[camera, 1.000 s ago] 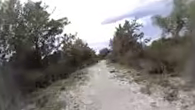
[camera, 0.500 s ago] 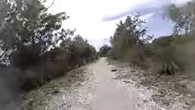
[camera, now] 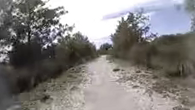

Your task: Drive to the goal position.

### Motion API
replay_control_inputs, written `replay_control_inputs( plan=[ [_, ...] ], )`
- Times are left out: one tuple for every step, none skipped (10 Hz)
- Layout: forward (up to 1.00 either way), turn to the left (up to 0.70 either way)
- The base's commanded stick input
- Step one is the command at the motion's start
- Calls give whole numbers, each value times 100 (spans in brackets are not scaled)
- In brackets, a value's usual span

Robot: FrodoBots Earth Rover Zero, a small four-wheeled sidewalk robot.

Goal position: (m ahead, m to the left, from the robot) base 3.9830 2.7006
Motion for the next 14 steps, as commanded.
replay_control_inputs(
  plan=[
    [70,0],
    [70,0],
    [70,0],
    [70,0],
    [70,0],
    [70,0],
    [70,0],
    [70,0],
    [70,0],
    [70,0],
    [70,0],
    [70,0],
    [70,0],
    [70,0]
  ],
)
